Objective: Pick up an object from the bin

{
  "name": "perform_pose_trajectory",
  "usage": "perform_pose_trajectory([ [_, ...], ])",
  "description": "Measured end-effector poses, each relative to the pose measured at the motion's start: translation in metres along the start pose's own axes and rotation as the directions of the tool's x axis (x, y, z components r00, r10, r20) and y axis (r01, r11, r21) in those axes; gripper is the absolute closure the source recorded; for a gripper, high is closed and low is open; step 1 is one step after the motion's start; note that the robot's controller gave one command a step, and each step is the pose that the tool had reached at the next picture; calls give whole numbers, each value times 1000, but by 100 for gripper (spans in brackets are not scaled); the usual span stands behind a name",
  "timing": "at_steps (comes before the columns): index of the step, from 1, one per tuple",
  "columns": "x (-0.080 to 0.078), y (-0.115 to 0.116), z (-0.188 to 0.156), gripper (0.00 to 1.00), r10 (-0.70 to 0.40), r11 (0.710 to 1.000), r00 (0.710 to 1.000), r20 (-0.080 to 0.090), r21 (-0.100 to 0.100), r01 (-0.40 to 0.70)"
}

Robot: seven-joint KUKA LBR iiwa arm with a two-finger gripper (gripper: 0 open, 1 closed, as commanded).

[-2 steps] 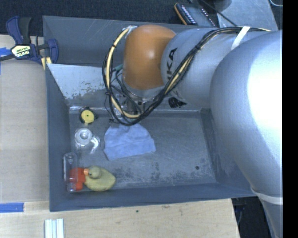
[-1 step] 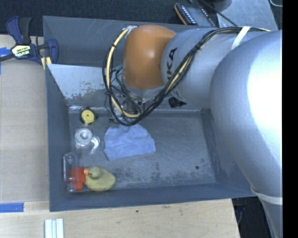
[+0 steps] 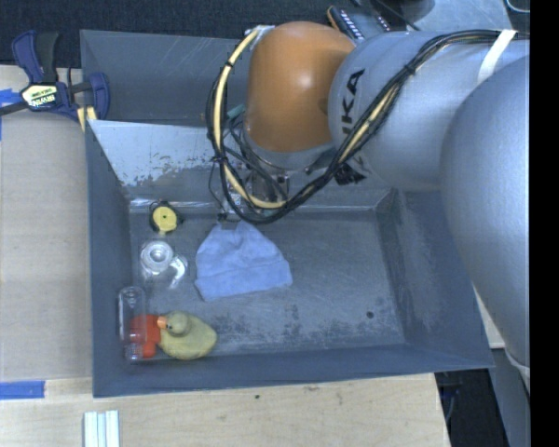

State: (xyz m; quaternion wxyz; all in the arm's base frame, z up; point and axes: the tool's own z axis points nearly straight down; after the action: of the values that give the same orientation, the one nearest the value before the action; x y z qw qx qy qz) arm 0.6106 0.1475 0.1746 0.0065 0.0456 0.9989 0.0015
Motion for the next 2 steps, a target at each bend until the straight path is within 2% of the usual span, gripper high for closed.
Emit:
perform_pose_trajectory([
  [1,3,1,-40,100,4,1000,1000,-2,0,-4],
  [2,10,12,38,100,-15,1000,1000,4,-1,15],
])
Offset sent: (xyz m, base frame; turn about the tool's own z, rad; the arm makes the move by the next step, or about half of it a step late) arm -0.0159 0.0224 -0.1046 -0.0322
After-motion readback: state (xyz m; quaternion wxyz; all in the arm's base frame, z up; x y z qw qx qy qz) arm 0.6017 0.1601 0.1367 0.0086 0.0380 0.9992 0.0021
